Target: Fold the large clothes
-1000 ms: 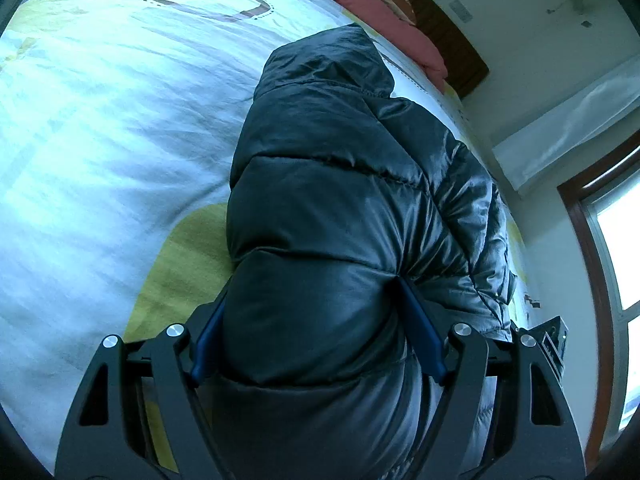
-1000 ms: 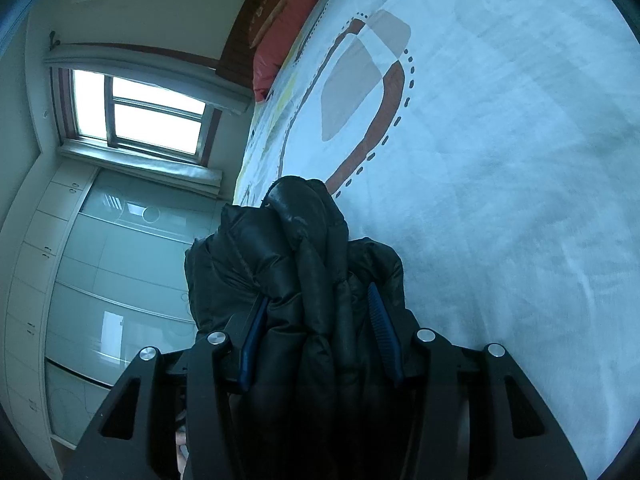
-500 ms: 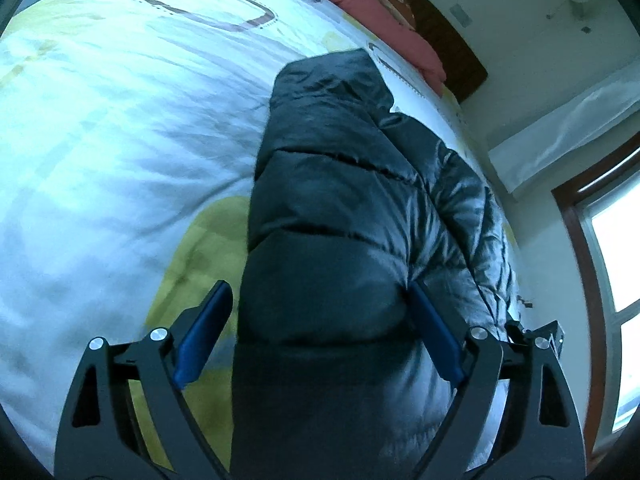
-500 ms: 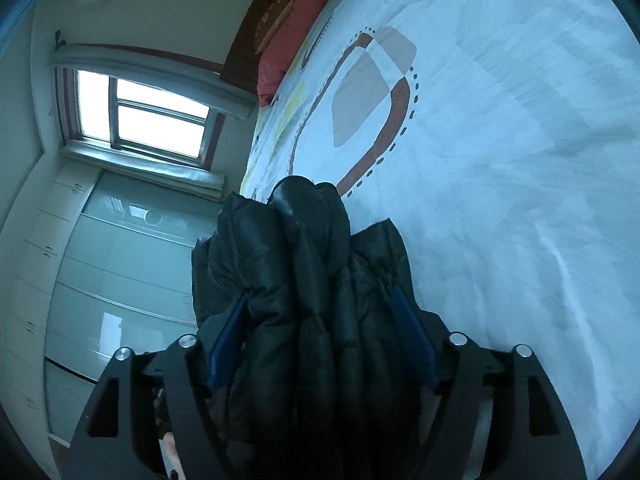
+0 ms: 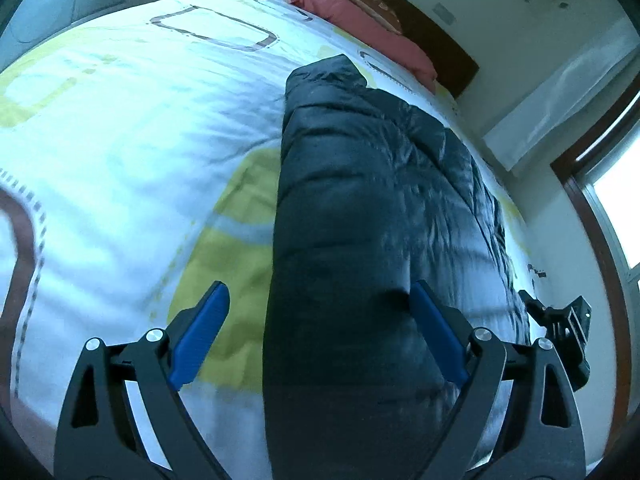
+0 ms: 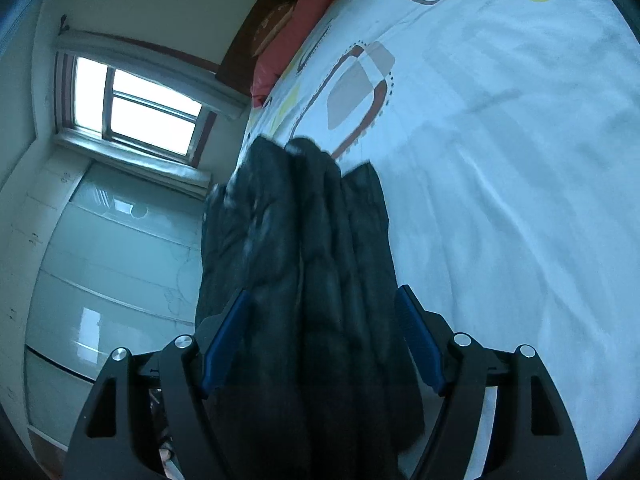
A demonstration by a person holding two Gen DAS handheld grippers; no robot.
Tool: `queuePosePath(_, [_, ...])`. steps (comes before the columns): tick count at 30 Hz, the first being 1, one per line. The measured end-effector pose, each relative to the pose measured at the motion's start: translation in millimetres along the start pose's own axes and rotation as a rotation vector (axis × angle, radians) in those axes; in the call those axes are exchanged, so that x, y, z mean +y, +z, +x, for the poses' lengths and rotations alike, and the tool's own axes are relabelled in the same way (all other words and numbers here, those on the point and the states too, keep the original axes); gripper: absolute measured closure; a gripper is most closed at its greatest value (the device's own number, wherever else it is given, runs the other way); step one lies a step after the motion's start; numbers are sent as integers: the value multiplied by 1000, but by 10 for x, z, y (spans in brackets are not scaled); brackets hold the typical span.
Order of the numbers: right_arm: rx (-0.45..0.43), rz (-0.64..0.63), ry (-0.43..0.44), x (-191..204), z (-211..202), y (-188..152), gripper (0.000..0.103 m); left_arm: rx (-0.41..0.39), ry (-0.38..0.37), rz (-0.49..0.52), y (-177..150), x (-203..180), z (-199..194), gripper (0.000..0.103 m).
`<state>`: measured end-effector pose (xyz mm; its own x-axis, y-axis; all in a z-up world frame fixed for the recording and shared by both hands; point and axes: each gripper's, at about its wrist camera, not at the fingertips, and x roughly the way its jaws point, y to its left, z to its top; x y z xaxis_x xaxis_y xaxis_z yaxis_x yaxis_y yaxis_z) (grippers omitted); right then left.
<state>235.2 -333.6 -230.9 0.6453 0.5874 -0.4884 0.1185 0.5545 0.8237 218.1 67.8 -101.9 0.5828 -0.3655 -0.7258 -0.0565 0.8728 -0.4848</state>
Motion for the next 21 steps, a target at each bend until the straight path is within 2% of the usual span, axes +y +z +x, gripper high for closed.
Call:
queuePosePath(4, [-25, -29, -39, 90, -217, -222, 30, -18, 15, 19, -243, -85, -203, 12])
queuePosePath(7, [-64, -93, -110, 213, -398, -421, 30, -48, 43, 63, -412, -190, -370, 12])
queuePosePath(9, [-101, -146, -191, 305, -524, -573, 30, -68, 68, 92, -510, -264, -461, 12])
queuePosePath(14, [-172, -293, -378, 604, -724, -914, 30, -157, 182, 171, -788, -439, -740, 10])
queuePosePath(19, [-220, -387, -457, 815, -875, -1198, 30, -221, 283, 245, -972, -571, -967, 9])
queuePosePath(21, [-234, -416, -477, 893, -912, -1316, 25, -243, 321, 274, -1050, -631, -1076, 8])
